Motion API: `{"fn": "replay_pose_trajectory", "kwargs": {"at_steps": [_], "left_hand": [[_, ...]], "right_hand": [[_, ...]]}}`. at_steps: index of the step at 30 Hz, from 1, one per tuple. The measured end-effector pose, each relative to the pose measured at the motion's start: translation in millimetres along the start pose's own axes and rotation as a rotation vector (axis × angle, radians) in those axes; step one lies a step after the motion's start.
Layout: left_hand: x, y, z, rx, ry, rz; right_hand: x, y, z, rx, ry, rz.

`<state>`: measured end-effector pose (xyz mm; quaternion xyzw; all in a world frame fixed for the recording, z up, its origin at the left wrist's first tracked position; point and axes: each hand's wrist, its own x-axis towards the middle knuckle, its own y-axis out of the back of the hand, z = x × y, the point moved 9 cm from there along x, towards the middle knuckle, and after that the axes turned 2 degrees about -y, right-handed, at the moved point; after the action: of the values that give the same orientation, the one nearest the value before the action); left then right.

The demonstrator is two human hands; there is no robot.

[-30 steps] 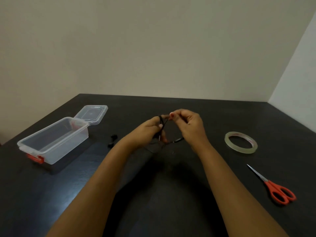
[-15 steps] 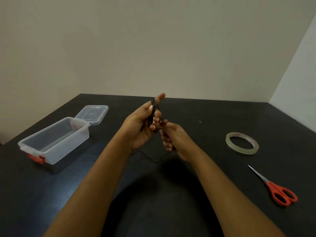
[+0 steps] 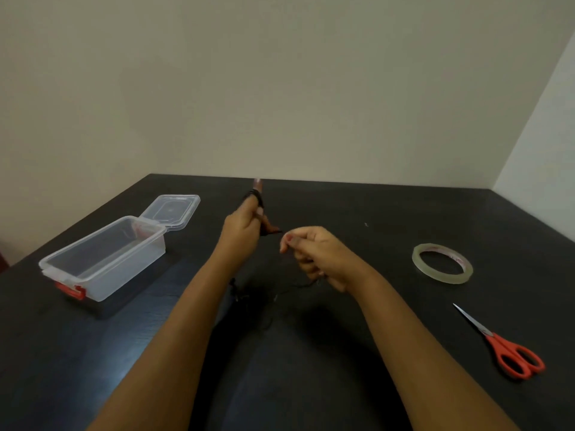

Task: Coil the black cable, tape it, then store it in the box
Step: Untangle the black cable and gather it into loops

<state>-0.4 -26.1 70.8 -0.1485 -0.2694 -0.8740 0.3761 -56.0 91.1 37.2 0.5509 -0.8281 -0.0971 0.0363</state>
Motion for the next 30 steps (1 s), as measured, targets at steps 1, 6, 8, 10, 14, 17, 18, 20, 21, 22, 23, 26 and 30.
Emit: {"fn": "replay_pose_trajectory", "kwargs": {"at_steps": [1, 6, 8, 10, 14, 17, 18, 20, 21, 22, 23, 26, 30], "left_hand": [[-3, -12, 5, 0.108, -0.033, -0.083], [-24, -58, 11, -0.147, 0.108, -0.389], [-31, -72, 13, -0.255, 0.154, -0.491], [-37, -80, 16, -0.442, 0.226, -0.554], [-47, -86, 18, -0.714, 0.347, -0.639], [-49, -85, 17, -0.787, 0.383, -0.674], [-49, -84, 17, -0.825, 0.391, -0.675], [-49, -83, 22, -0.927, 0.394, -0.666], [-49, -84, 25, -0.979, 0.386, -0.653], [-48, -84, 28, -1.027, 0.377, -0.635], [-46, -84, 29, -1.068, 0.371, -0.609], [-35, -80, 24, -1.162, 0.36, -0.457], [-21, -60, 6, -1.118, 0.338, -0.199]], "right_hand": [[-1, 13, -3, -0.026, 0.042, 0.086], [-11, 67, -16, -0.216, 0.294, 0.517], [-14, 76, -16, -0.19, 0.364, 0.581], [-16, 76, -15, -0.139, 0.42, 0.588], [-15, 78, -13, -0.01, 0.447, 0.58], [-11, 81, -4, 0.042, 0.39, 0.566], [-10, 81, -1, 0.04, 0.363, 0.569], [-8, 80, 7, 0.064, 0.299, 0.578], [-5, 78, 13, 0.089, 0.268, 0.571], [-3, 74, 17, 0.121, 0.243, 0.548], [1, 69, 20, 0.151, 0.221, 0.516], [10, 46, 28, 0.184, 0.121, 0.39], [18, 16, 33, 0.104, -0.014, 0.225]]}}
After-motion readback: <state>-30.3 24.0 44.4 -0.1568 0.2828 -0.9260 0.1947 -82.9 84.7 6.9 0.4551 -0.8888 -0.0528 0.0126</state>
